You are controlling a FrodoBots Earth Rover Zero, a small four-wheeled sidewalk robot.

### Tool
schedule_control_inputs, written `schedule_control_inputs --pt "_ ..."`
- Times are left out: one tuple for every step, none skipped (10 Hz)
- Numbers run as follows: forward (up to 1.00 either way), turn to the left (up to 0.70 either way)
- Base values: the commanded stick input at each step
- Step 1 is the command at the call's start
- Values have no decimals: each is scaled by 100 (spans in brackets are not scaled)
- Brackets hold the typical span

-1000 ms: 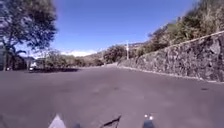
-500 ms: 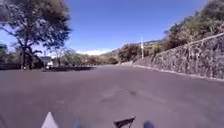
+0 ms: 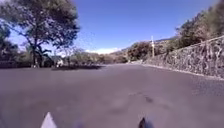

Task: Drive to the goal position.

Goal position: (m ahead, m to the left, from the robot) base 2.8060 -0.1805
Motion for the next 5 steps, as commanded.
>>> schedule_control_inputs --pt "85 0" --pt "85 0" --pt "85 0" --pt "85 0" --pt "85 0"
